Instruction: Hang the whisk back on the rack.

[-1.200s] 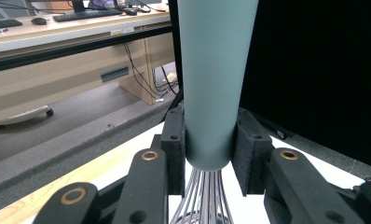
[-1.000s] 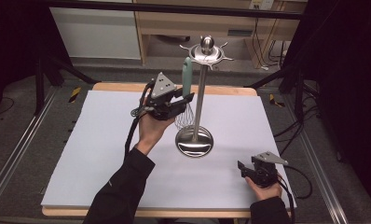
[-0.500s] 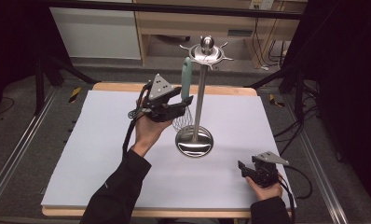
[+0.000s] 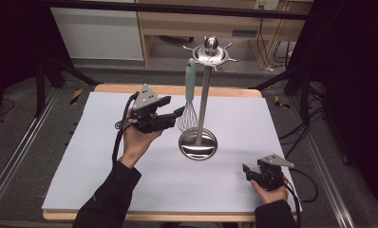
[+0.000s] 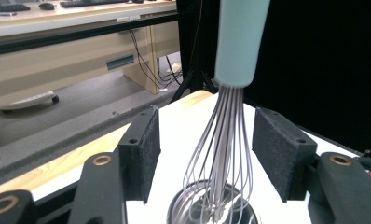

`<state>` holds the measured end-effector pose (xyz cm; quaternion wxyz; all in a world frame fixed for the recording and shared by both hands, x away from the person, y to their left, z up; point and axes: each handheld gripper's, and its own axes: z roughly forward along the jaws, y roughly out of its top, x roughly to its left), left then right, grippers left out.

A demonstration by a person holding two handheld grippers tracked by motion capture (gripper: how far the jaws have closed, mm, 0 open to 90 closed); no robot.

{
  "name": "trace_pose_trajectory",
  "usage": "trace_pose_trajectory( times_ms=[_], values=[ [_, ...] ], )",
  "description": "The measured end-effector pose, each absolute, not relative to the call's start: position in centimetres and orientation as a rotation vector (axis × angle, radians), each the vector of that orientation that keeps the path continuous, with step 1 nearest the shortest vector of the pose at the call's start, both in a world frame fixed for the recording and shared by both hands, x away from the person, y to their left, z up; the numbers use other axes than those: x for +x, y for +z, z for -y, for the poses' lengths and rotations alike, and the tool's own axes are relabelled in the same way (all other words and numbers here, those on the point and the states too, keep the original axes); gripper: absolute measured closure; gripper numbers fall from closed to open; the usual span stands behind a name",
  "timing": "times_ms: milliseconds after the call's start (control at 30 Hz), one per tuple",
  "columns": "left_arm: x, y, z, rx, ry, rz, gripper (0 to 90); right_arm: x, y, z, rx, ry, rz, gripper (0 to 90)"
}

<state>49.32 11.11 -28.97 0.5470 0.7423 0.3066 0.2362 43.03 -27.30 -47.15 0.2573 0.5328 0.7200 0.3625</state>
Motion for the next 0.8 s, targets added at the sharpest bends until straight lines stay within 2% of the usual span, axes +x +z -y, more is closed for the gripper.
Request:
trace_pose_trajectory(
  times_ms=[533,800],
  values=[
    [47.7,-33.7,-16.2,1.777,0.587,-0.834,39.6,43.0,-47.4,27.7,1.461,0.958,-1.952,29.2],
    [47.4,-37.7,-19.0,1.819,0.576,-0.937,38.4,43.2,-47.9,28.0,1.496,0.932,-1.974,20.6]
  ],
)
